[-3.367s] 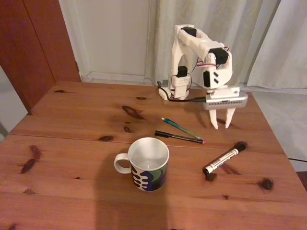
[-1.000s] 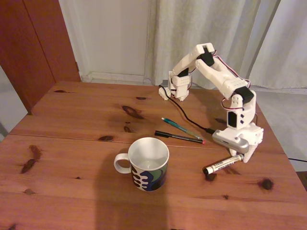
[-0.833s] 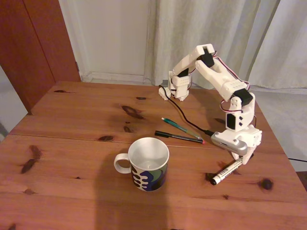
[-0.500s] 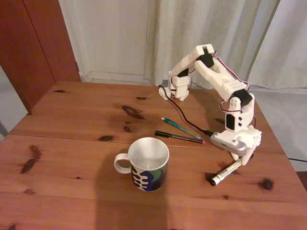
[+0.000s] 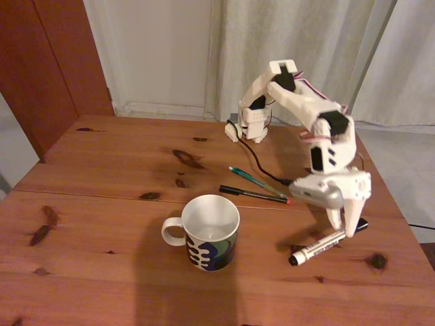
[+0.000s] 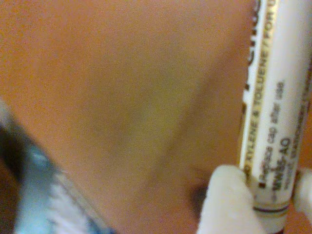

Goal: Clean up the desk and place the pens and markers into the cup

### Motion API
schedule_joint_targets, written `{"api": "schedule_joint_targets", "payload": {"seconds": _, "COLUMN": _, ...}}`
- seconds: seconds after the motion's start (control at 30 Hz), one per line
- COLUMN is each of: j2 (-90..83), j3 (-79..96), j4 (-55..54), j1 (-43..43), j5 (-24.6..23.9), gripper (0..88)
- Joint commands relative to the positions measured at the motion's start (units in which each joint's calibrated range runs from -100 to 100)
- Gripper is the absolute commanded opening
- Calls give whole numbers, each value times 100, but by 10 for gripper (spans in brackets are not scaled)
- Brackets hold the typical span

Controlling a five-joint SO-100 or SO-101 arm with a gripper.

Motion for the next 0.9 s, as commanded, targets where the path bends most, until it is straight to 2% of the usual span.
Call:
{"api": "schedule_joint_targets", "payload": {"seconds": 0.0, "j2": -894, "j3": -410, "j4": -186, "j1": 146, "j5": 58, "gripper": 10}}
{"api": "schedule_joint_targets", "payload": {"seconds": 0.27, "j2": -1771, "j3": -338, "j4": -186, "j1": 508, "j5": -26, "gripper": 10}}
{"api": "schedule_joint_targets", "payload": {"seconds": 0.87, "j2": -3781, "j3": 1033, "j4": -203, "j1": 1264, "j5": -1650, "gripper": 9}}
